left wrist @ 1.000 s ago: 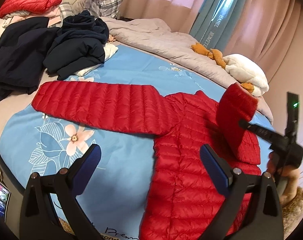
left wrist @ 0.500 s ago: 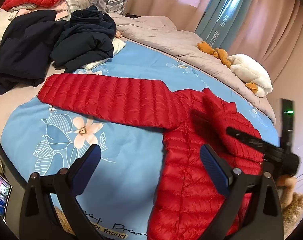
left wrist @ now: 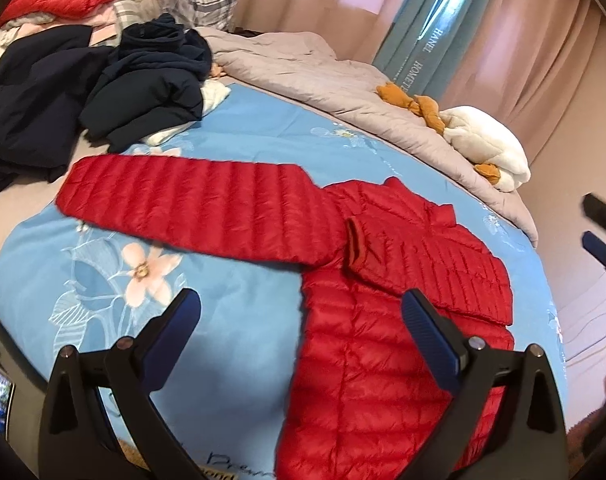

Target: Fold large clothes

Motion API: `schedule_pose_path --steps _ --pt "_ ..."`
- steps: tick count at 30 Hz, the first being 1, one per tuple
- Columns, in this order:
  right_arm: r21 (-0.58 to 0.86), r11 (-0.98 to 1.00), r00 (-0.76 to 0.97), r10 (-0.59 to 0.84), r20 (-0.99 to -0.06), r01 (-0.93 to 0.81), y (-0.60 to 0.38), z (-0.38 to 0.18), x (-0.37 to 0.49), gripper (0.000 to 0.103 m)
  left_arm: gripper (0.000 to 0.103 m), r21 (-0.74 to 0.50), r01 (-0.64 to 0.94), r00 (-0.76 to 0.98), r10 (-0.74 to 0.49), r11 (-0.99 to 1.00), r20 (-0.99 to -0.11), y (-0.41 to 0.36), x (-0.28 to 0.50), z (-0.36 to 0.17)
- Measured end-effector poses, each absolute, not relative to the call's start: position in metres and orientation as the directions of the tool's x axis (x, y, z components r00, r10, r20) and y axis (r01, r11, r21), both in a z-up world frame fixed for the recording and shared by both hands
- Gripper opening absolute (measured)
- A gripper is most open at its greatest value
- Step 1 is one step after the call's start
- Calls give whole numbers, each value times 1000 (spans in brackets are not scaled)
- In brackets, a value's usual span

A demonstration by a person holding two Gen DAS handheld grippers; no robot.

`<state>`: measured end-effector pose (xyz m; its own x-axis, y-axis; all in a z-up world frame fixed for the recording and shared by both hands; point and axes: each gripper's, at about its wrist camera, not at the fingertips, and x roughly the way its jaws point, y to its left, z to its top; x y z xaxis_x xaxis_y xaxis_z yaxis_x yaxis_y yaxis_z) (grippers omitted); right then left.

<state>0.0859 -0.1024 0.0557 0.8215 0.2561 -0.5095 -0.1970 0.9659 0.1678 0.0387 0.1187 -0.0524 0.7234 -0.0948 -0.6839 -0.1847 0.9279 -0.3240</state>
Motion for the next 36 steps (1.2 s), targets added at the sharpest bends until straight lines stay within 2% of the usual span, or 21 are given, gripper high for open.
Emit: schedule_pose_path --steps 3,10,17,24,27,29,30,31,32,36 --pt "230 951 824 295 -483 -206 -110 67 85 82 101 -344 -173 724 -118 923 -680 113 55 -55" --pt "167 976 889 199 -413 -140 -123 67 71 83 99 -427 -100 676 -253 899 -692 88 106 -83" --pt "88 996 893 13 -450 30 -153 27 75 83 90 -515 -93 588 -370 852 -719 63 154 -131" --pt "129 977 839 -73 -539 168 -207 -16 88 83 81 -576 -140 532 -429 806 -730 51 186 -168" --pt "140 968 820 -94 -565 207 -220 -27 87 83 62 -593 -164 545 -429 788 -721 56 191 -172" --pt "147 962 808 -104 -580 229 -228 -35 87 83 38 -601 -161 550 -435 782 -713 56 195 -171" --pt "152 960 803 -105 -587 236 -232 -39 87 83 31 -595 -161 554 -427 788 -715 56 197 -169" --pt "158 956 796 -107 -596 248 -236 -43 87 83 14 -591 -159 560 -420 791 -714 57 198 -167" --pt "168 951 788 -109 -606 261 -241 -47 87 83 11 -585 -160 568 -410 795 -713 57 199 -164" --pt "189 941 773 -105 -626 281 -249 -55 87 83 7 -537 -136 655 -331 833 -679 56 194 -123"
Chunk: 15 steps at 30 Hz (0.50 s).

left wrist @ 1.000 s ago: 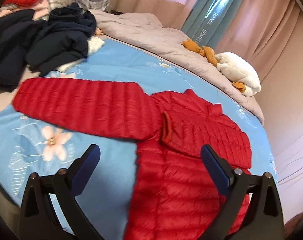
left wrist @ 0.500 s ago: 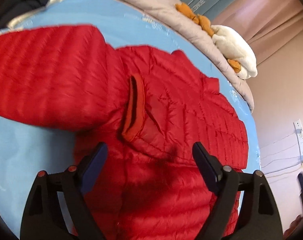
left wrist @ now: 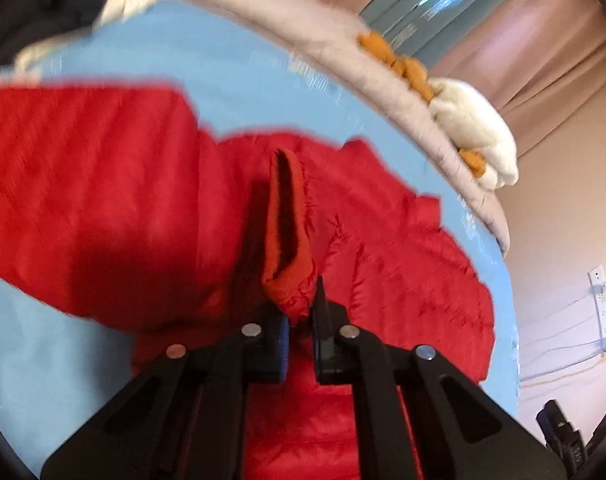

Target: Fold large clothes

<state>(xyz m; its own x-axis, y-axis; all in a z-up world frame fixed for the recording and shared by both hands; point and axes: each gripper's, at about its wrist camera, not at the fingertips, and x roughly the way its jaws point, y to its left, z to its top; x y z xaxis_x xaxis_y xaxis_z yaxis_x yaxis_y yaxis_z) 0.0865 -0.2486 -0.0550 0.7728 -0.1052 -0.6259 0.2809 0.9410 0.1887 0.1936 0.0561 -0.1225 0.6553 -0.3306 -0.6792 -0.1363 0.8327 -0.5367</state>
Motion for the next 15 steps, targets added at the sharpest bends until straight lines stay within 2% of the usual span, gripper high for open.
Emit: schedule_pose_path --steps 6,15 --pt "184 941 773 -111 -625 283 -251 -56 88 83 7 -459 -113 719 -246 881 -650 63 194 -82" --pt "153 942 734 -123 -667 297 -251 -74 104 83 8 -367 -181 656 -166 912 -736 79 203 -123"
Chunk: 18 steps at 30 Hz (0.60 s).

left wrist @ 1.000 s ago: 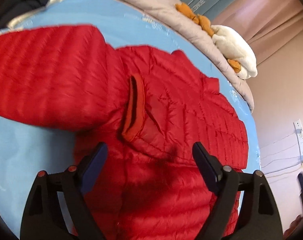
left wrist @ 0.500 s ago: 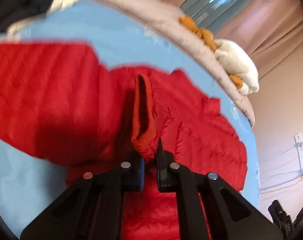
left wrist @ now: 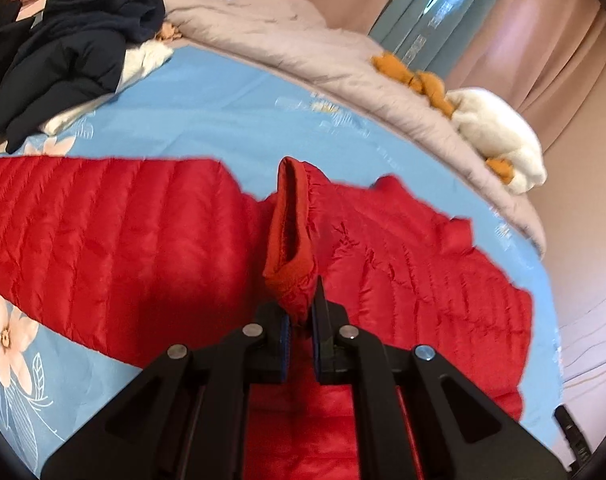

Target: Fold large clothes

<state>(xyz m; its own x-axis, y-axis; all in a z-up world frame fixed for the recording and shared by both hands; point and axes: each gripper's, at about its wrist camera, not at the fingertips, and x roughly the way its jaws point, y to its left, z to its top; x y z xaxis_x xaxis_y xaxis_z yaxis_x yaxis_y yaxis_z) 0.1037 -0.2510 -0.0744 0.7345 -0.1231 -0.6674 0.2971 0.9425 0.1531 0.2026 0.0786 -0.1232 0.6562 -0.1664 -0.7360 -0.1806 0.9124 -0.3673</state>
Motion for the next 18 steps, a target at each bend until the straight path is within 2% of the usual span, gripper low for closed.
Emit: schedule_pose_path --steps 6,18 --pt "147 943 715 -118 -689 297 -251 -83 108 83 8 -302 -198 603 -127 933 -787 72 208 -148" --pt "142 945 692 -109 -713 296 -248 -93 111 83 13 -277 -233 547 -110 932 -830 74 209 -171"
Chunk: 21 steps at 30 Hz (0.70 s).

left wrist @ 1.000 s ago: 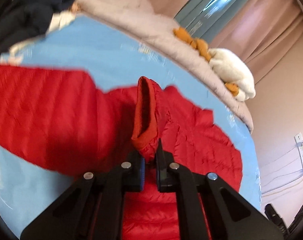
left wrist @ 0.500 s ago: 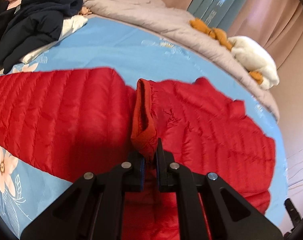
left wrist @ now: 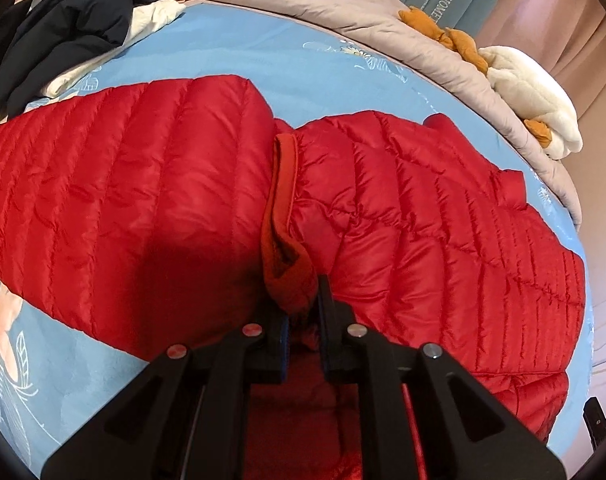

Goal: Fold large clothes
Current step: 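Open the left tool and lift it off the folded sleeve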

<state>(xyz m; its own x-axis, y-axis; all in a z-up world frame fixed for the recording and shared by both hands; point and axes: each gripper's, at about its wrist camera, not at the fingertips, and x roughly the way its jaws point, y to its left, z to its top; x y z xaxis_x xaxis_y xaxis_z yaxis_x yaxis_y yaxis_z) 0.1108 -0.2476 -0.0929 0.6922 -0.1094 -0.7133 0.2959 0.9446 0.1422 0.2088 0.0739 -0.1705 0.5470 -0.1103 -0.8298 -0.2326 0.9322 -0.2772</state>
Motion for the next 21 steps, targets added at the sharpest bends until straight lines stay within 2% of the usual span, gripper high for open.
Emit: schedule_pose_path --steps 3,6,9,11,14,19,21 --pt "142 944 687 -109 -718 297 -248 -95 110 83 14 -267 -235 542 -102 934 -834 73 210 -171" --pt "140 945 684 -107 -721 296 -249 -96 110 83 19 -262 -235 540 -98 936 -836 72 209 -169" --pt "135 946 684 -112 -720 296 -247 -95 109 83 33 -279 -225 541 -119 933 -833 74 204 -163" --pt "135 946 688 -112 -717 294 -246 -93 107 83 50 -298 -224 545 -135 928 -828 77 197 -155" --pt "135 947 695 -113 -710 292 -243 -88 104 83 66 -313 -223 568 -138 923 -811 79 183 -138" --pt "134 953 721 -110 -684 272 -237 -77 97 83 90 -299 -229 622 -97 926 -777 86 154 -104" --pt "133 956 731 -106 -675 262 -233 -72 93 83 95 -298 -228 645 -85 927 -759 90 141 -90"
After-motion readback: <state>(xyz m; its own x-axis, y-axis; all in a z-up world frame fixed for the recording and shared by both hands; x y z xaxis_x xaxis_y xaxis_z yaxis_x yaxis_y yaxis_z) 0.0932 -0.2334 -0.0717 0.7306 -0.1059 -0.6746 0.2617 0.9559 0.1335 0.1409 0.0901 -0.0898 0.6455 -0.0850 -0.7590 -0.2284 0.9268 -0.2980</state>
